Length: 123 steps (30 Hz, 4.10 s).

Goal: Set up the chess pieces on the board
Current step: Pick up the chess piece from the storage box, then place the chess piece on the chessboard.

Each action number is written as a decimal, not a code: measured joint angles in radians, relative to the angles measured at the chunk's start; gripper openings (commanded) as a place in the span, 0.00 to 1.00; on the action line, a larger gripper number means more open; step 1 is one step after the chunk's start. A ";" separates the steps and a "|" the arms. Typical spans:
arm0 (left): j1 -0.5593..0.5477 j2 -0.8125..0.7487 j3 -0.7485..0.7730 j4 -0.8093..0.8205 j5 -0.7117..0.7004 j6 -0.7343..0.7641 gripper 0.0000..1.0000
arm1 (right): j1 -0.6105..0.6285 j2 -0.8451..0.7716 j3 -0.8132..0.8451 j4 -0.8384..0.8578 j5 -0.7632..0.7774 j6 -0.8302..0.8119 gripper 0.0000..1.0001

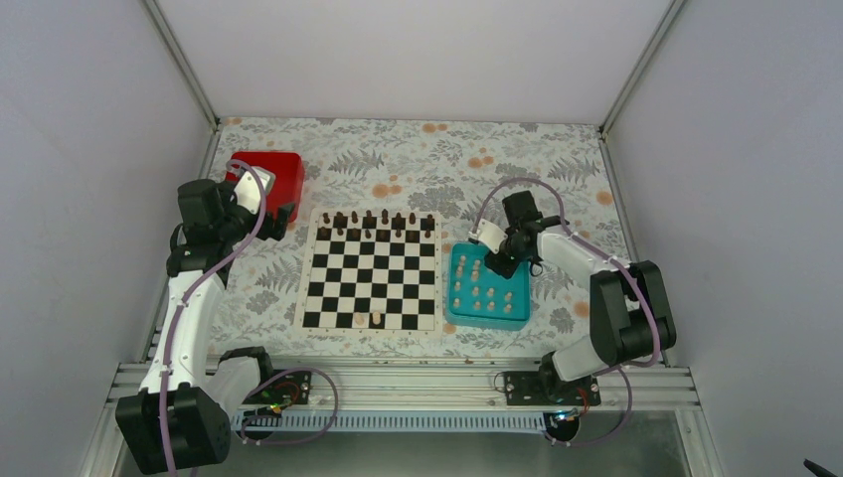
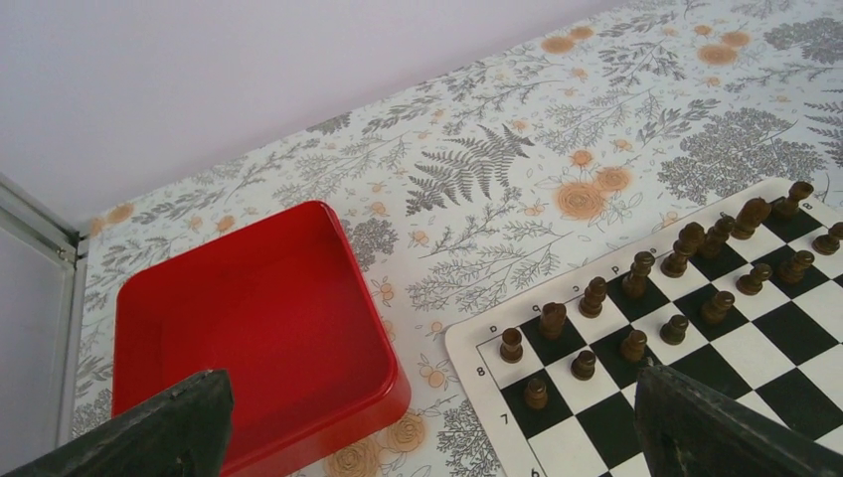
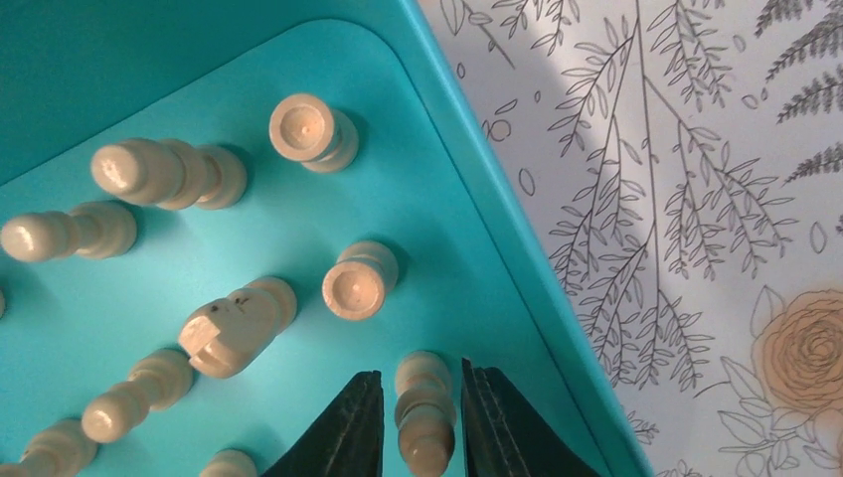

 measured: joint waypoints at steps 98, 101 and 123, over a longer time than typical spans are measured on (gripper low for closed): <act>0.012 0.021 -0.013 0.001 0.018 0.000 1.00 | 0.761 0.375 0.495 -0.278 -0.089 0.093 0.06; 0.012 0.021 -0.013 0.001 0.018 0.000 1.00 | 0.771 0.400 0.495 -0.271 -0.097 0.093 0.06; 0.012 0.021 -0.015 0.001 0.018 0.000 1.00 | 0.782 0.438 0.483 -0.246 -0.106 0.093 0.08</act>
